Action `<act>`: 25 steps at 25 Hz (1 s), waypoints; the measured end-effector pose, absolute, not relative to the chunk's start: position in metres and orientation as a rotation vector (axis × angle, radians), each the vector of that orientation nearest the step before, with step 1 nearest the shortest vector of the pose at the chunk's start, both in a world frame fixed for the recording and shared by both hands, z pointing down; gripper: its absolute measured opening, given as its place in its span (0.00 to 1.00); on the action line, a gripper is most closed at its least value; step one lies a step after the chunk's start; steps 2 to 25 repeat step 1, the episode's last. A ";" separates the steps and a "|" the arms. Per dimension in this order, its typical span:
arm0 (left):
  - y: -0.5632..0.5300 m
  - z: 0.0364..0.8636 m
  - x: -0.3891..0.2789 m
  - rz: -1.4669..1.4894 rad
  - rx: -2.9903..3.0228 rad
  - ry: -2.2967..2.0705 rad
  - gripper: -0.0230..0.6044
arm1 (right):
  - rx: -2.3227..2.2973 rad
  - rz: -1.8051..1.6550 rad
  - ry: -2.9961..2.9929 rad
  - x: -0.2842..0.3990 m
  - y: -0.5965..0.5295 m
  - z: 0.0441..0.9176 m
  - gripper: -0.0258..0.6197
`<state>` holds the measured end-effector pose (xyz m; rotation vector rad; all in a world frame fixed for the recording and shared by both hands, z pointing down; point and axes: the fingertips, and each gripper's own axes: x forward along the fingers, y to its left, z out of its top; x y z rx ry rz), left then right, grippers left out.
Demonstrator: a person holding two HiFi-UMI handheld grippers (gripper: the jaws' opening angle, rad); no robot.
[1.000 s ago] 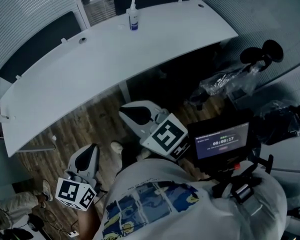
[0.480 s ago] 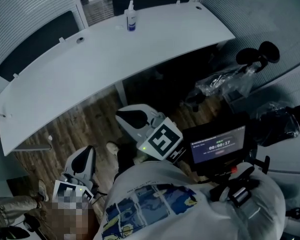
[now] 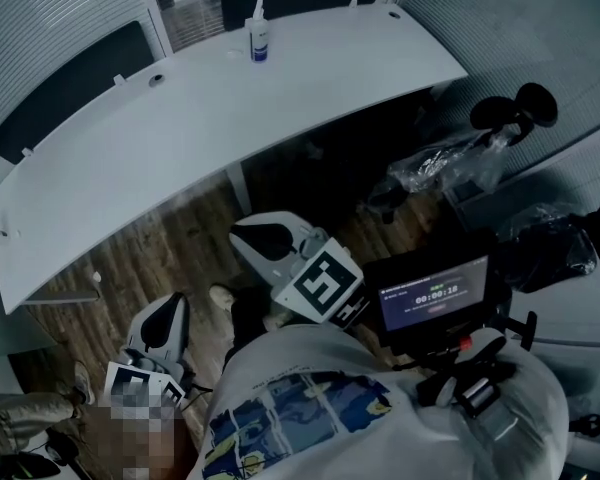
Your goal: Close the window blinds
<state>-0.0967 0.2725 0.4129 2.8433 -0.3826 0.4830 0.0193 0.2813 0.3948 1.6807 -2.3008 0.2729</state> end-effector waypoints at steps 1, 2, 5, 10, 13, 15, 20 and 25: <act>0.272 0.413 -0.097 0.484 2.842 -0.383 0.05 | 1.681 0.275 -2.300 0.019 0.280 0.395 0.04; 0.272 0.413 -0.097 0.484 2.842 -0.383 0.05 | 1.681 0.275 -2.300 0.019 0.280 0.395 0.04; 0.272 0.413 -0.097 0.484 2.842 -0.383 0.05 | 1.681 0.275 -2.300 0.019 0.280 0.395 0.04; 0.272 0.413 -0.097 0.484 2.842 -0.383 0.05 | 1.681 0.275 -2.300 0.019 0.280 0.395 0.04; 0.272 0.413 -0.097 0.484 2.842 -0.383 0.05 | 1.681 0.275 -2.300 0.019 0.280 0.395 0.04; 0.272 0.413 -0.097 0.484 2.842 -0.383 0.05 | 1.681 0.275 -2.300 0.019 0.280 0.395 0.04; 0.272 0.413 -0.097 0.484 2.842 -0.383 0.05 | 1.681 0.275 -2.300 0.019 0.280 0.395 0.04; 0.272 0.413 -0.097 0.484 2.842 -0.383 0.05 | 1.681 0.275 -2.300 0.019 0.280 0.395 0.04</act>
